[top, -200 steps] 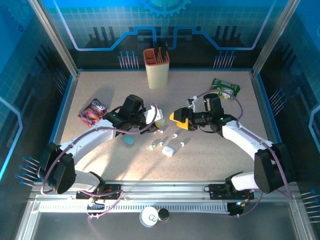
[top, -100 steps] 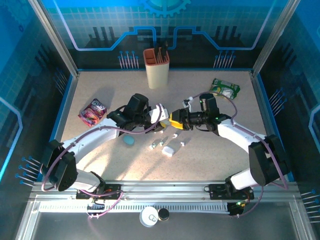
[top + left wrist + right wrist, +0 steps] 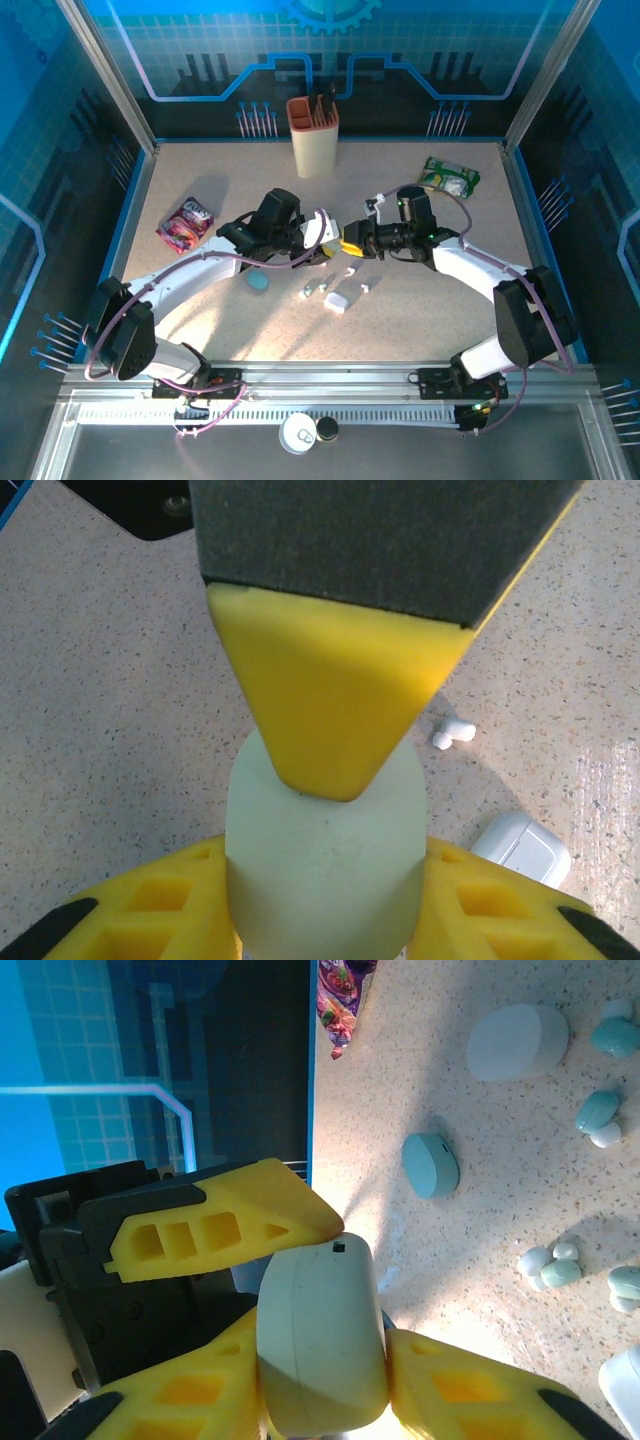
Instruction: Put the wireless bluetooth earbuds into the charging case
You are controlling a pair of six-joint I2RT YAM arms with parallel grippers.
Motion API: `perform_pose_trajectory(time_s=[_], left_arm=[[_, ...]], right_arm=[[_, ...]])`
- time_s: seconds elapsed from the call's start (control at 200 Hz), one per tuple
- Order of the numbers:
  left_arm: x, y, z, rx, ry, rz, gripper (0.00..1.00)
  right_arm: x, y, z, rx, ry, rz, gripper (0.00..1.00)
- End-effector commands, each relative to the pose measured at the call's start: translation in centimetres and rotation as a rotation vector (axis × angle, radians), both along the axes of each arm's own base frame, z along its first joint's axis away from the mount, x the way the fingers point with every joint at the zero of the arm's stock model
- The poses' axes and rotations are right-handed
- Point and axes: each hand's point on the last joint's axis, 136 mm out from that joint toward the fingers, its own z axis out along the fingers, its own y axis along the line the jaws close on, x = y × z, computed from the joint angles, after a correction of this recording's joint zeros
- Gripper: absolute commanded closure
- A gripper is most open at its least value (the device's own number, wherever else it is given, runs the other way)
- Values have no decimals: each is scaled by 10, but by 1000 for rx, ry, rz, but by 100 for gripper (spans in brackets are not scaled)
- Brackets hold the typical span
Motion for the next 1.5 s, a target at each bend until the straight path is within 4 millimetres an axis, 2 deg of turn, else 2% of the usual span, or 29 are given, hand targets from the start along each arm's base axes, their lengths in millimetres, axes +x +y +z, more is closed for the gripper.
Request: perform_pose_trajectory(time_s=[0.0,0.165,0.22,0.25,0.295,0.38,0.62,0.775,0.905,1.076,1.266,1.496], left_arm=[[0,-15,21,-62,-26,-35,64],[3,-19,31,-155,-32,-9,52],[4,-21,36,-193,-24,1,44],[5,-22,39,-217,-23,7,36],[7,-23,48,-263,-29,21,28],[11,-23,67,-371,-40,48,19],[15,-20,117,-682,-45,68,5],[14,-20,141,-797,-55,32,4],[9,-22,154,-867,-70,-14,3],[6,-23,170,-957,-90,-69,9],[4,-29,177,-977,-74,-123,10],[10,-36,171,-999,-38,-155,10]], right_arm=[[-1,6,14,26,-22,26,76],[2,0,31,52,-57,0,81],[3,-5,39,66,-67,-18,81],[4,-7,44,75,-74,-28,81],[5,-12,50,87,-79,-46,81],[7,-20,62,115,-84,-79,82],[7,-38,99,224,-84,-157,83],[7,-43,115,274,-65,-198,83],[8,-46,118,306,0,-243,83],[8,-50,141,417,15,-271,84],[5,-52,161,460,-9,-271,84],[5,-54,174,493,-18,-273,84]])
